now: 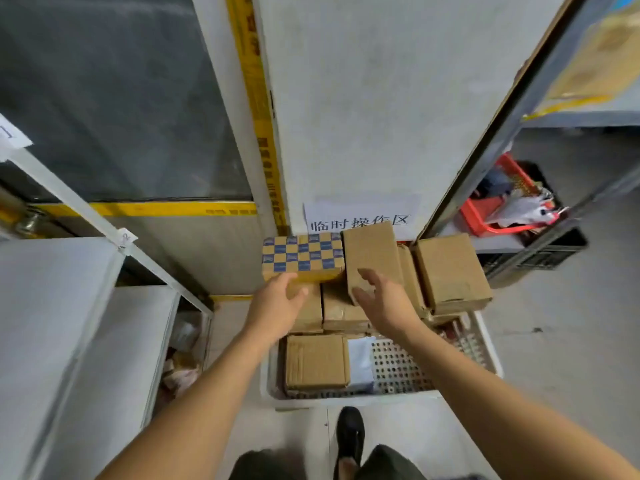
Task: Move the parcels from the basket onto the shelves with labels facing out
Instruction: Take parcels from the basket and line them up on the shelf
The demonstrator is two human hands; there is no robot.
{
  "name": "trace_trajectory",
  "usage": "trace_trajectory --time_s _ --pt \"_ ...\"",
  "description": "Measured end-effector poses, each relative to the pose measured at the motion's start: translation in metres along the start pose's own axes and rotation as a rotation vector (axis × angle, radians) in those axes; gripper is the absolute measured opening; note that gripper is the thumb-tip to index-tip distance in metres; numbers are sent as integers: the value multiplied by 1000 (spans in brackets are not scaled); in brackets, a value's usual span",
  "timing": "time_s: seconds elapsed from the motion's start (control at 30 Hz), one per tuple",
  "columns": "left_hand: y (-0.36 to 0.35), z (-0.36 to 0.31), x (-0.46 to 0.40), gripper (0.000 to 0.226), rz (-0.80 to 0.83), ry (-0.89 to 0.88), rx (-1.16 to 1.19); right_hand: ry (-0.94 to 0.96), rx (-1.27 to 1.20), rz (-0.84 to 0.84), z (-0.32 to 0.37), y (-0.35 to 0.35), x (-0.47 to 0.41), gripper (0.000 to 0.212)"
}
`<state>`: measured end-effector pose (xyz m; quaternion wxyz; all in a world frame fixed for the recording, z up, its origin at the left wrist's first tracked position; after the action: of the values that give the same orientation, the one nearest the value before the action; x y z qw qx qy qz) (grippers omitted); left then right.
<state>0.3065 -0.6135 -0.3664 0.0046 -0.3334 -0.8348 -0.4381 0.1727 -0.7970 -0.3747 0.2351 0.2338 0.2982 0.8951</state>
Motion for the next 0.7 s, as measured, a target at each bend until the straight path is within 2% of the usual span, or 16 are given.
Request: trace_trajectory --time_s 0.27,0.43,0.7 --pt "-114 -27 -66 60 249 62 70 -192 11 -166 -75 36 -39 70" --pt "-161 -15 -100 74 335 191 79 -304 -103 -139 -111 27 -66 71" --pt "-191 -13 -111 57 417 200 194 -362 -291 -105 -132 1 -78 60"
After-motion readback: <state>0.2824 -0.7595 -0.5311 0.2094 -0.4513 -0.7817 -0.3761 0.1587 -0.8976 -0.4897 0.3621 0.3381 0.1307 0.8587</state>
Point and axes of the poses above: each hand's wrist, its own x-axis away from the middle knuckle, its own y-axis out of the back of the hand, z = x × y, the point moved 7 cm from there along -x, towards the middle knuckle, and after that the axes turned 4 degrees about -x, right-handed, at the moved point
